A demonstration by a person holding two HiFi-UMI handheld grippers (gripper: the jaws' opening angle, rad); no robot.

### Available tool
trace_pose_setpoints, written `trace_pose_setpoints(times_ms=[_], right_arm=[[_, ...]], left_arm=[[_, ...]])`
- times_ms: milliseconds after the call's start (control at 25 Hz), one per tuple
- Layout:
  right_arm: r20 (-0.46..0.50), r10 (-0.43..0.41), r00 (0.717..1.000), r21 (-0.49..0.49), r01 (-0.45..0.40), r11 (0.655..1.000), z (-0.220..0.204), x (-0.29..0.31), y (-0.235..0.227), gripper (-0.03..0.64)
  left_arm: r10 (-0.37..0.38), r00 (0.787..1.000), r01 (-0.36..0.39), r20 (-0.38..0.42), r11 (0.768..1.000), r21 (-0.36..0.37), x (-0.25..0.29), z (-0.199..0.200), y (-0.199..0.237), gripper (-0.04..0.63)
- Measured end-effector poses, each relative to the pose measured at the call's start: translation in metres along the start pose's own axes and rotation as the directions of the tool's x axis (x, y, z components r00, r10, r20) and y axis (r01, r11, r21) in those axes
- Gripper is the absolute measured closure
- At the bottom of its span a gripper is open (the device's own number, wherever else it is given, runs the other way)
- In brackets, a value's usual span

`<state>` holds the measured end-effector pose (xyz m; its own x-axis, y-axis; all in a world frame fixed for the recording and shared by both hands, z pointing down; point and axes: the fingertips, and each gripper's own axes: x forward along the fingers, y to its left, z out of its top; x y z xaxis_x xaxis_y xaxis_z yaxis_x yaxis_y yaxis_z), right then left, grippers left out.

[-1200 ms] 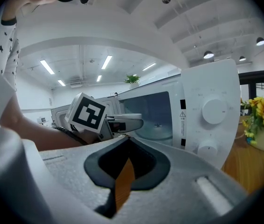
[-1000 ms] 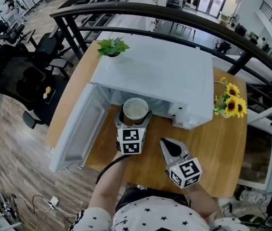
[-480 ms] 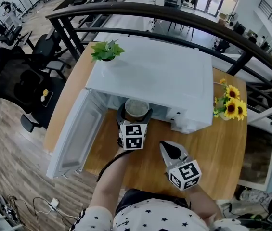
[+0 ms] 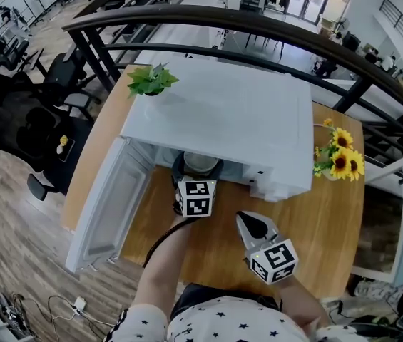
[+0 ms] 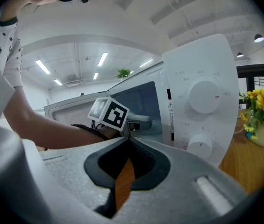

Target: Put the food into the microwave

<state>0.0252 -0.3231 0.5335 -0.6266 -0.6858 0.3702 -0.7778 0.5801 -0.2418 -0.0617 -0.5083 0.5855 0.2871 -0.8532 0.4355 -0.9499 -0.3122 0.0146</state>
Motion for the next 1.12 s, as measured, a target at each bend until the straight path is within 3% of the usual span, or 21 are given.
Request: trace_pose_setpoints(times_ms=[1120], right_arm=[[-0.001, -0.004, 1.0, 0.006, 0.004, 1.0, -0.003, -0.001, 0.004, 0.612]], left_arm=[[0.03, 0.996, -0.026, -0.081, 0.999, 0.047, 0.024, -0.001, 0.003, 0.12]])
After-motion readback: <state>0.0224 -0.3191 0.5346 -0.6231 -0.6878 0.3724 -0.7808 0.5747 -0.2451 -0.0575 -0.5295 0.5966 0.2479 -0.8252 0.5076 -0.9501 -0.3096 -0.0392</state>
